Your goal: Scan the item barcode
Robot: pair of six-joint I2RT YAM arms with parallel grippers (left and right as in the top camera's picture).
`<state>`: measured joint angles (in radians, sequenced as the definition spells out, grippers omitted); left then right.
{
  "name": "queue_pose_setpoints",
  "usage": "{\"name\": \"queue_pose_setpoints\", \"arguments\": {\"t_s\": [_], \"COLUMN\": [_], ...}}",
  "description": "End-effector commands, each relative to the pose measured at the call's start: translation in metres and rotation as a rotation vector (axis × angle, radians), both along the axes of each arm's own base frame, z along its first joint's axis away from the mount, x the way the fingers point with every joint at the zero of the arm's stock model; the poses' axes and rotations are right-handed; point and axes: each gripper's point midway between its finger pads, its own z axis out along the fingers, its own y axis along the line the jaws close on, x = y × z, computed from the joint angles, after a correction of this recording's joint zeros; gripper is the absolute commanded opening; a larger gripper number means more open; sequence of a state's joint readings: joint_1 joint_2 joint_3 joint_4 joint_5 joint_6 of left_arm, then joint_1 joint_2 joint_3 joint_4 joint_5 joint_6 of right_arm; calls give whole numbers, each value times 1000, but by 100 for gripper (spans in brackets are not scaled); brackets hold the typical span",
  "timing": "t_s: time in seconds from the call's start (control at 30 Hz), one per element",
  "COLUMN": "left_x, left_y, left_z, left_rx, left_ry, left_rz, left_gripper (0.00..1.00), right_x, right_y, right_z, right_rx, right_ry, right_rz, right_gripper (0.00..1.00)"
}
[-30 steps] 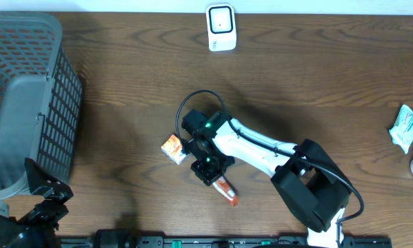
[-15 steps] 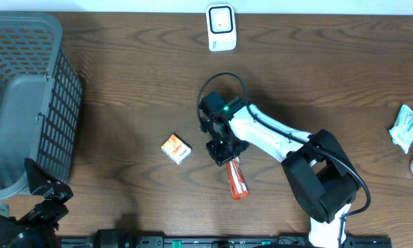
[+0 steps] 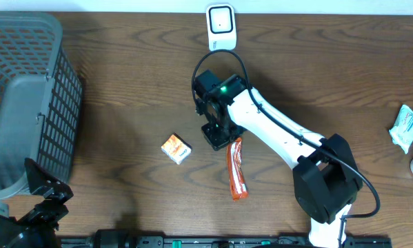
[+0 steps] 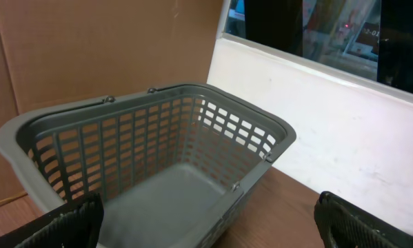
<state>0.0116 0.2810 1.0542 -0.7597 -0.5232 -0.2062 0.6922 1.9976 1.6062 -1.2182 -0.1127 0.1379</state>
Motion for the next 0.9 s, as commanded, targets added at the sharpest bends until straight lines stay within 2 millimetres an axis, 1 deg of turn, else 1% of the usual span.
{"name": "queue_pose_setpoints", "arguments": {"t_s": [0.0, 0.17, 0.23, 0.33, 0.4, 0.47, 0.53, 0.6, 0.67, 0.77, 0.87], "left_x": [-2, -2, -2, -2, -2, -2, -2, -2, -2, -2, -2], "left_y": [2, 2, 2, 2, 2, 2, 2, 2, 2, 2, 2], "left_z": [-1, -1, -1, -1, -1, -1, -1, -1, -1, -1, -1], "left_rx": [2, 2, 2, 2, 2, 2, 2, 2, 2, 2, 2], "left_ry": [-2, -2, -2, -1, -2, -2, -2, -2, -2, -1, -1], "left_rz": [11, 11, 11, 11, 11, 11, 11, 11, 11, 11, 11], "left_gripper": [98, 98, 98, 98, 98, 98, 98, 98, 98, 98, 98], "right_x": [0, -16, -25, -36, -36, -31, -22, -12, -6, -8, -16], "right_y": [-16, -30, -37, -47, -47, -41, -33, -22, -16, -17, -24], "right_z": [-10, -49, -65, -77, -77, -68, -52, -26, 0, 32, 44], "right_rx": [-73, -104, -116, -140, -140, -126, -105, -70, -47, -44, -58], "right_ry": [-27, 2, 15, 41, 41, 31, 14, -8, -25, -32, -22], "right_rz": [-7, -16, -19, -37, -36, -36, -38, -44, -47, -76, -110], "right_gripper": [3, 7, 7, 1, 1, 1, 1, 1, 1, 1, 1]}}
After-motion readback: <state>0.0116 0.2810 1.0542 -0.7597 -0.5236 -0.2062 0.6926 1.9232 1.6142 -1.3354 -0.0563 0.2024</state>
